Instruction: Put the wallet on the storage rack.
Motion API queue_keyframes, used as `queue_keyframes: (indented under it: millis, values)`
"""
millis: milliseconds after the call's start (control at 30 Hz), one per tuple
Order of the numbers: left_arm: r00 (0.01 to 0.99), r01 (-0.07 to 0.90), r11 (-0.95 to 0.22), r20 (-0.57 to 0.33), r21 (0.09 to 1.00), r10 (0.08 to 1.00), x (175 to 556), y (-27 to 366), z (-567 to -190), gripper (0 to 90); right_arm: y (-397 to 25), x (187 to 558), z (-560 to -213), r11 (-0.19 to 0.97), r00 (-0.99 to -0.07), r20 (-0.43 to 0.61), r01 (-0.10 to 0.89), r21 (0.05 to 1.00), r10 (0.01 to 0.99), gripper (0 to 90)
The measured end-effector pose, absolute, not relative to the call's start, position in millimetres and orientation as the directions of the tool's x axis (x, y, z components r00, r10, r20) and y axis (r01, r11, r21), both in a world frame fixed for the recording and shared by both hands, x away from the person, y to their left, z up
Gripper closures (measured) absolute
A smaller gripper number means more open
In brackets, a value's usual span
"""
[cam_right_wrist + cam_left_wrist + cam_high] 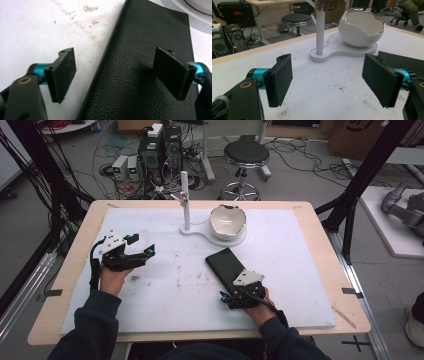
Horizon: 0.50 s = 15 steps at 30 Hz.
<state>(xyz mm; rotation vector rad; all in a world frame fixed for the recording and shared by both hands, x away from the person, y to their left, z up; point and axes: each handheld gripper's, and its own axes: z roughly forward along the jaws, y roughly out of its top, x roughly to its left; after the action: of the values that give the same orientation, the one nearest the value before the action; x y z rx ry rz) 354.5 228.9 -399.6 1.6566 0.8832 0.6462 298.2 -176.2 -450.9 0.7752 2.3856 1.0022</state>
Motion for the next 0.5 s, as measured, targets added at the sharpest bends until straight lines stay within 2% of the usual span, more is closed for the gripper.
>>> queue_keyframes:
  millis: [67,133,167,200,300,400,500]
  values:
    - [0.57,0.231,-0.123,-0.032,0.965,0.821,355.2,230.3,-401.2,24.5,-173.5,297.5,-451.8,0.6,-0.743,-0.198,0.321,0.733,0.639,18.9]
    - [0.567,0.237,-0.116,-0.041,0.964,0.822,355.8,231.3,-402.8,24.8,-170.5,296.3,-452.7,0.622,-0.729,-0.239,0.312,0.718,0.642,23.4]
    - [0.566,0.241,-0.113,-0.045,0.964,0.823,356.1,231.8,-403.7,24.8,-170.3,296.0,-452.8,0.625,-0.723,-0.254,0.304,0.719,0.643,27.1]
    - [0.565,0.245,-0.113,-0.047,0.963,0.824,356.1,232.2,-404.0,25.1,-171.1,295.7,-452.3,0.626,-0.711,-0.265,0.307,0.717,0.652,38.4]
    - [0.562,0.25,-0.107,-0.054,0.962,0.825,356.8,233.4,-405.1,25.3,-175.3,297.3,-450.5,0.615,-0.704,-0.257,0.315,0.723,0.663,44.7]
    - [0.561,0.256,-0.103,-0.061,0.961,0.826,357.0,234.0,-406.1,25.6,-175.2,295.6,-445.8,0.627,-0.705,-0.272,0.305,0.717,0.654,62.7]
    - [0.559,0.261,-0.097,-0.069,0.961,0.826,357.1,234.1,-407.5,26.0,-176.1,295.4,-442.7,0.629,-0.712,-0.269,0.302,0.716,0.649,72.0]
